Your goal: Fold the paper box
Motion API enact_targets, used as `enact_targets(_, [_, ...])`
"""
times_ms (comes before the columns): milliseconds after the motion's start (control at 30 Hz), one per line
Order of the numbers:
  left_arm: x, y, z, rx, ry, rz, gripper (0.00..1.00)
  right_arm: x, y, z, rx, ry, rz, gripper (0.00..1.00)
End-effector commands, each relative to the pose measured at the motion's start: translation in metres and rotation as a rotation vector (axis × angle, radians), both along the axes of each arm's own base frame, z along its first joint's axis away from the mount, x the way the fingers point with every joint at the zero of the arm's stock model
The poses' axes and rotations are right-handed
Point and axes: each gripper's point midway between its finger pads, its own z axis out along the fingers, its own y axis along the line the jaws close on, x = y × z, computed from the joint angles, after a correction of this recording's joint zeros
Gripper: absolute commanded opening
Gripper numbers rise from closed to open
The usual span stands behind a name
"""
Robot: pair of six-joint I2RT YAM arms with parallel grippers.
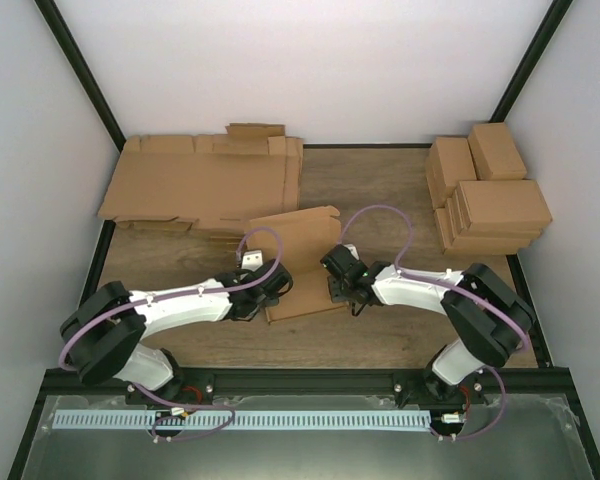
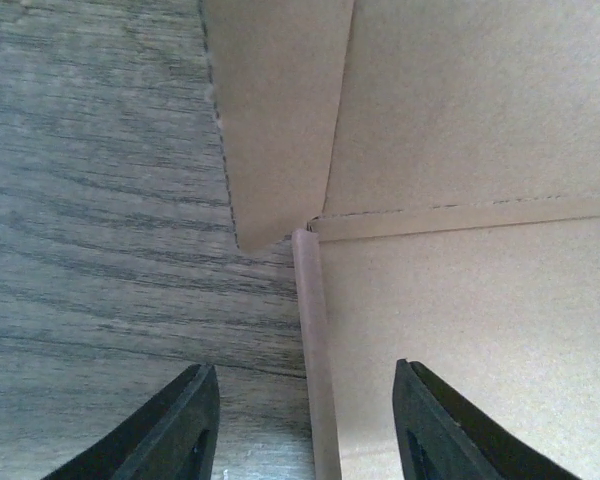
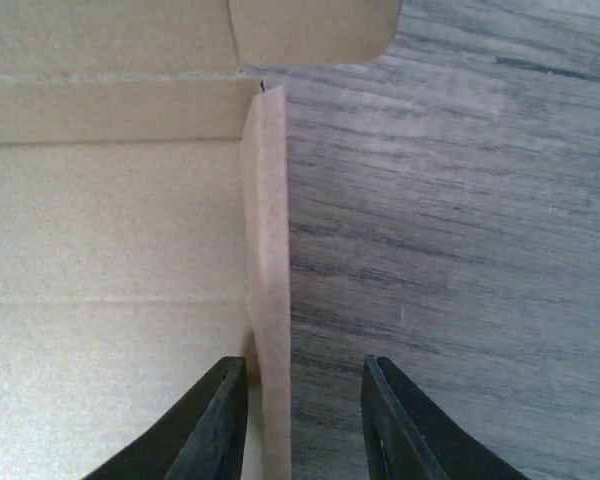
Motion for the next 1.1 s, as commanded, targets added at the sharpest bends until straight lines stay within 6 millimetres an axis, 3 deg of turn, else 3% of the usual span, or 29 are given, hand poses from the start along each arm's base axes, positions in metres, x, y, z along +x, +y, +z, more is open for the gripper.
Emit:
enact_targets(0, [0.008,-0.009,-0.002,-0.009,-0.012,-0.013,0.47,0.019,0.009,0.011,0.006,-0.069,0.013,0.35])
enact_targets(500, [0.014,-0.009,-0.010,0.038,-0.007,-0.012,0.28,0.051,0.017,0.010,0.002,-0.121,0.017,0.32])
enact_targets(567, [0.014,-0.008,-0.010,0.042,-0.005,-0.010,0.24,0.054,0.017,0.009,-0.009,-0.129,0.016,0.25])
enact_targets(667, [0.015,-0.007,-0.010,0.050,-0.008,-0.008,0.17,0.058,0.014,0.010,-0.031,-0.141,0.007,0.03])
enact_targets(833, [0.016,-0.007,-0.009,0.058,-0.010,-0.008,0.16,0.059,0.001,0.014,-0.081,-0.169,-0.026,0.01])
enact_targets(867, [0.016,-0.008,-0.008,0.058,-0.011,-0.008,0.16,0.059,0.001,0.015,-0.081,-0.171,-0.023,0.02])
enact_targets(967, [0.017,-0.009,-0.007,0.057,-0.014,-0.012,0.16,0.055,0.003,0.020,-0.057,-0.173,-0.008,0.27])
enact_targets(1067, [0.017,-0.010,-0.005,0.058,-0.012,-0.022,0.16,0.050,0.007,0.030,-0.011,-0.169,0.012,0.38])
